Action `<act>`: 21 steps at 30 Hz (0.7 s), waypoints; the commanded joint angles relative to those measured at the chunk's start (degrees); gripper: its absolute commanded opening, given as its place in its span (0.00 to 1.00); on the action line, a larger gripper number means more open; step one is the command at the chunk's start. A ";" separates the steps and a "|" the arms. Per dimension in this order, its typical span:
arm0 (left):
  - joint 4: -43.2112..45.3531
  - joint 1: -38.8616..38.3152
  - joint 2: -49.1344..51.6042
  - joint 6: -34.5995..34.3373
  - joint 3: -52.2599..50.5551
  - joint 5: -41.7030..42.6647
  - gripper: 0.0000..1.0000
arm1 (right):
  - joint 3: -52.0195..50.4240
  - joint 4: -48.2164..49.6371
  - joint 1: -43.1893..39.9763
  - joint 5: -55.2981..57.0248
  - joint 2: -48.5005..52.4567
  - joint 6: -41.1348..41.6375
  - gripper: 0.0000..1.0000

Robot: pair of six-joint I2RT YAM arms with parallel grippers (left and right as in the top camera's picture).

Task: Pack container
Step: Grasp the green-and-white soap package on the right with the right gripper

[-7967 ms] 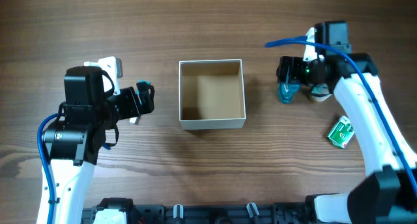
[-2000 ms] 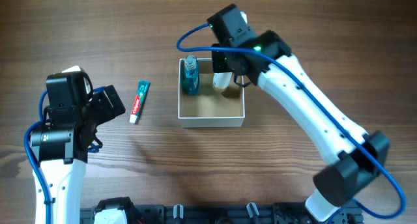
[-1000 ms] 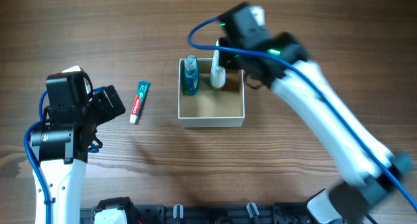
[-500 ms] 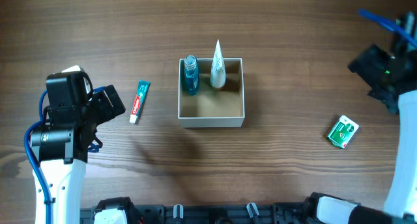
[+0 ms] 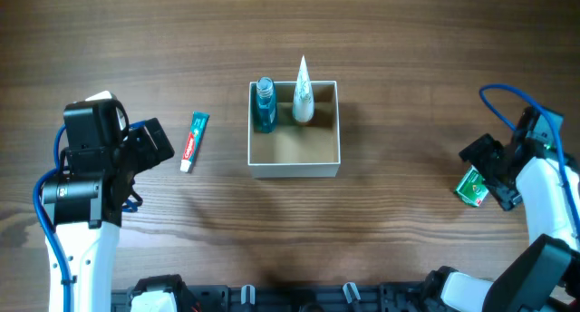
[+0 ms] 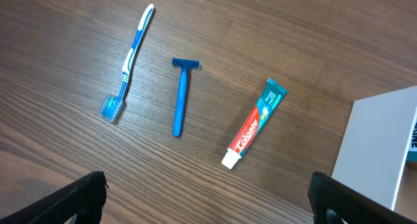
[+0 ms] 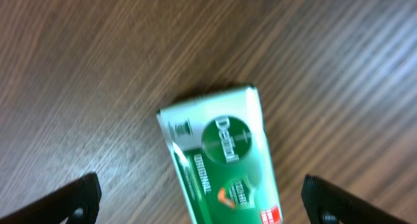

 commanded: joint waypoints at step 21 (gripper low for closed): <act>-0.28 0.31 0.02 0.70 1.11 -0.74 1.00 | -5.95 10.03 -0.15 1.25 11.58 -8.17 0.95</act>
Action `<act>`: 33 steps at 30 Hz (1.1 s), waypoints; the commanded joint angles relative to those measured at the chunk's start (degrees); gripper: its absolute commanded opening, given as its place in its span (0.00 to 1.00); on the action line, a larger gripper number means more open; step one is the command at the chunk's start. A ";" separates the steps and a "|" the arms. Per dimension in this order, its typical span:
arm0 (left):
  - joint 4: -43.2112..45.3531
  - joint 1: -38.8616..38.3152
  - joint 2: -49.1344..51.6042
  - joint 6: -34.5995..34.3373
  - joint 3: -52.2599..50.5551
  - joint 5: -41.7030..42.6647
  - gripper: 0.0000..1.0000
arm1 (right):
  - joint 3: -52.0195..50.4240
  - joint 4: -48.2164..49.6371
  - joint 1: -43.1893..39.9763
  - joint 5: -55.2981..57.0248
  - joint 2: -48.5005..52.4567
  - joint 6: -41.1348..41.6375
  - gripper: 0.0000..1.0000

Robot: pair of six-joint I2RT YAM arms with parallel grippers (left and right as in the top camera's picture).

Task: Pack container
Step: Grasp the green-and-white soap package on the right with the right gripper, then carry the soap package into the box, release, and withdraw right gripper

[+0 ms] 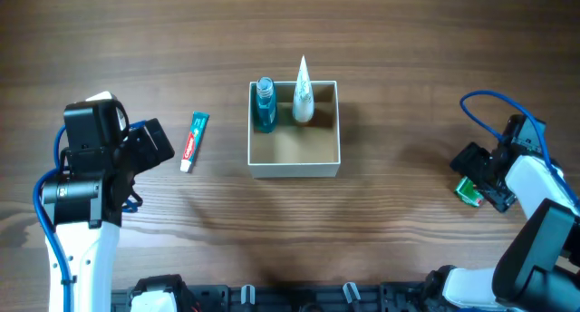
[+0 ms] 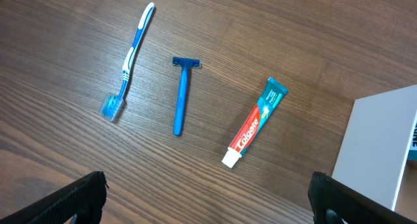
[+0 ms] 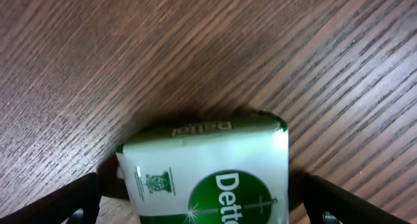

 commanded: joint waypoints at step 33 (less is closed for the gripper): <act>-0.02 0.31 0.02 0.68 1.11 -0.72 1.00 | 37.00 -30.25 20.79 -11.04 -13.79 -6.03 0.05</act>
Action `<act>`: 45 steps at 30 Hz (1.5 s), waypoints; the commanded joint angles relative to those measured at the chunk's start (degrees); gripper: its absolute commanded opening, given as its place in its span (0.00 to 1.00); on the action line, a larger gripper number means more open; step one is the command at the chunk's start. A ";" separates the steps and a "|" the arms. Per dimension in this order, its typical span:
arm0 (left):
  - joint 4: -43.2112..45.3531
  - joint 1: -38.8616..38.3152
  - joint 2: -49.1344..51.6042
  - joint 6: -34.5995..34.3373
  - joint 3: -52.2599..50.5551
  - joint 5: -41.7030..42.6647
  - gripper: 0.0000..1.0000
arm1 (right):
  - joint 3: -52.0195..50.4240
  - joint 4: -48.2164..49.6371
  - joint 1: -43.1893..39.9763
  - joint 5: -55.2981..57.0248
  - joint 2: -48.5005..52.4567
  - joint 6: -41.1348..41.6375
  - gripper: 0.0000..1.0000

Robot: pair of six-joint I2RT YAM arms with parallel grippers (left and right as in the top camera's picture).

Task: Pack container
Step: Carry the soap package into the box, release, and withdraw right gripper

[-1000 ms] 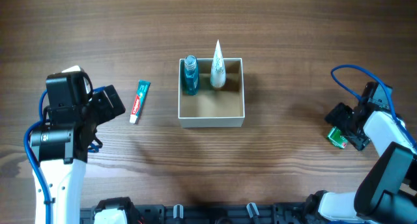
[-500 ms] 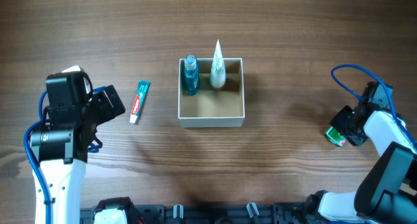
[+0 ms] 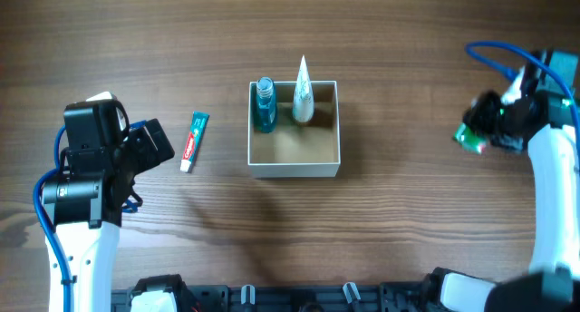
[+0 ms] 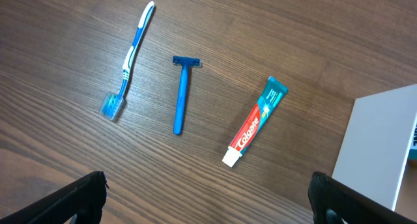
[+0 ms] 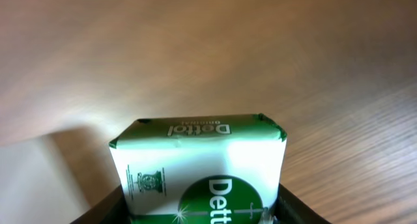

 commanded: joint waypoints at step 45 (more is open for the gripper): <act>0.09 0.31 0.02 0.68 1.09 -0.74 1.00 | 5.33 6.64 43.67 2.82 12.50 19.10 0.67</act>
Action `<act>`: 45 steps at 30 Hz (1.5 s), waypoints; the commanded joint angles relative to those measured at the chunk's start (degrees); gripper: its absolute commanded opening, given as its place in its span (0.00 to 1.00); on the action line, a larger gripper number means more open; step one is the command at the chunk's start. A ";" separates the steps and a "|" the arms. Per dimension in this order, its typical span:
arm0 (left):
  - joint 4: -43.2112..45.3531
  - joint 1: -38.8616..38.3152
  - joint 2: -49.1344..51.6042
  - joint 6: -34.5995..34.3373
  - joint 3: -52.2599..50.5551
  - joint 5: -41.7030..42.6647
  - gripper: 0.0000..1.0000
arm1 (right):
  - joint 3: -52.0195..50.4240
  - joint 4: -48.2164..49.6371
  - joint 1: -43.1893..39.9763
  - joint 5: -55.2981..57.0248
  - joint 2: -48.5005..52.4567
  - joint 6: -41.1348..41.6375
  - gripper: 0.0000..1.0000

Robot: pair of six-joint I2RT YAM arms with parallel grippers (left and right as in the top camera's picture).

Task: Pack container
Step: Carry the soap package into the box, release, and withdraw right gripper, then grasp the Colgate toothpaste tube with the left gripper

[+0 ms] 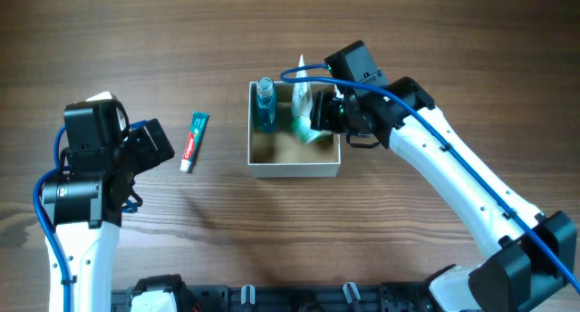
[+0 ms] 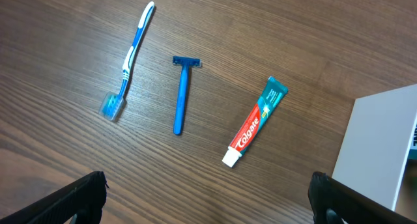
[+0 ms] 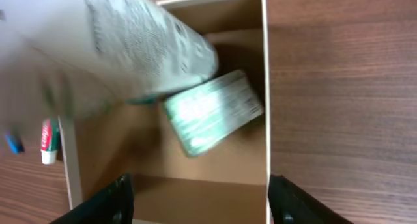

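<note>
The white box [image 1: 294,170] stands mid-table and holds a blue bottle [image 1: 264,103], a white cone-topped tube [image 1: 303,94] and a green soap bar [image 1: 304,129]. In the right wrist view the soap bar [image 3: 212,120] lies tilted on the box floor next to the blurred tube [image 3: 130,42]. My right gripper [image 1: 328,112] hovers over the box's right side, open and empty [image 3: 202,201]. My left gripper [image 2: 207,201] is open above the table at the left, over nothing.
Left of the box lie a toothpaste tube [image 2: 254,123], a blue razor [image 2: 181,94] and a blue-white toothbrush [image 2: 129,58]. In the overhead view only the toothpaste [image 1: 194,141] shows; the left arm [image 1: 91,167] covers the other two.
My right gripper, shut on the soap bar at the far right, is now over the box and open. The soap bar lies inside the box. The left arm has not moved.
My right gripper was open above the soap bar on the table at the far right. Then it sat low around the bar, then held it raised off the table. Now the bar rests in the box with the gripper open. The left arm stayed still throughout.
</note>
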 commanded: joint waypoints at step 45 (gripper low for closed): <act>16.17 -7.74 45.46 16.48 1.09 8.79 1.00 | -3.37 -10.43 -25.16 8.41 -12.28 -3.48 1.00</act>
